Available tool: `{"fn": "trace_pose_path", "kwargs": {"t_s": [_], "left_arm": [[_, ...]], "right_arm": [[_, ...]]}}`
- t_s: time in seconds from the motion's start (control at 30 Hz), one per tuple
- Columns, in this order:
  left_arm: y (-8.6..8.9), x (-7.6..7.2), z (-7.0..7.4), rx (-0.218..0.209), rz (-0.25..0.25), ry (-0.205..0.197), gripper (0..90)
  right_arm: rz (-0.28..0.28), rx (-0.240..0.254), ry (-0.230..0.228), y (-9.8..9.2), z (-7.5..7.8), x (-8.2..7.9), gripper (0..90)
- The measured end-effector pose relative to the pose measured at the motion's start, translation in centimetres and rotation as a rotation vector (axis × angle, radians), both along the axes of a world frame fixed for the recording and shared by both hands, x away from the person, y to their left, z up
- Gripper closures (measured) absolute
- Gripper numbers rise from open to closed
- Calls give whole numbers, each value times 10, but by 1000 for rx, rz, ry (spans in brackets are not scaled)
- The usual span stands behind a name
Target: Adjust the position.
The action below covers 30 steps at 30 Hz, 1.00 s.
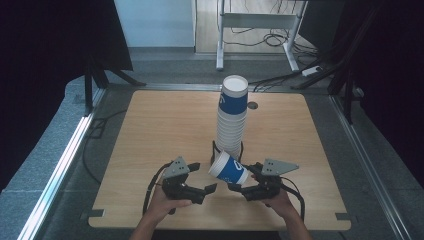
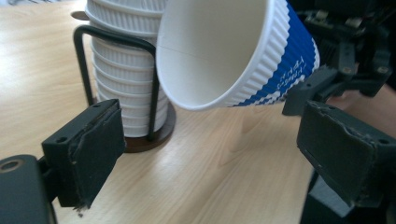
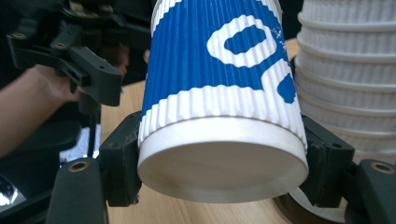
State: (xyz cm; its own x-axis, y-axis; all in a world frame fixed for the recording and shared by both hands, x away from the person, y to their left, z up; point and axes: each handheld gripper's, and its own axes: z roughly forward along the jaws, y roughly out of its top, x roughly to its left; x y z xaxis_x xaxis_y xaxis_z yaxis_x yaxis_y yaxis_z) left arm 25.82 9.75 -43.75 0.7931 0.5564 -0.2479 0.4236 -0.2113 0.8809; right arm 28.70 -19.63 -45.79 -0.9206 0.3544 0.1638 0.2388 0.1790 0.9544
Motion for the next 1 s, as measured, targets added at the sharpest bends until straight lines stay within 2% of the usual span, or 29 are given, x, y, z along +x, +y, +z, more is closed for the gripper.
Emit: {"fn": "trace_pose_path", "kwargs": {"t_s": [0.1,0.2,0.3,0.43,0.57,0.77,0.93,1.0], "left_arm": [[-1,1,-4,-14,8,14,81],[-1,2,-8,-47,-5,34,81],[2,2,-10,-102,-13,55,81],[7,2,-11,-176,-29,55,80],[10,2,-10,-220,-27,61,80],[5,3,-13,-264,-63,97,80],[-5,5,-17,-268,-84,124,79],[-8,7,-18,-289,-88,143,79]], "right_arm": [[-4,-11,-20,4,-1,-2,282],[-4,17,-32,5,-3,-5,282],[-14,25,-41,4,-7,-7,282],[-13,45,-39,3,-10,-8,282],[-7,75,-45,3,-10,-10,282],[6,95,-53,7,-12,-12,282],[30,112,-62,14,-13,-15,283],[41,106,-65,18,-14,-16,283]]}}
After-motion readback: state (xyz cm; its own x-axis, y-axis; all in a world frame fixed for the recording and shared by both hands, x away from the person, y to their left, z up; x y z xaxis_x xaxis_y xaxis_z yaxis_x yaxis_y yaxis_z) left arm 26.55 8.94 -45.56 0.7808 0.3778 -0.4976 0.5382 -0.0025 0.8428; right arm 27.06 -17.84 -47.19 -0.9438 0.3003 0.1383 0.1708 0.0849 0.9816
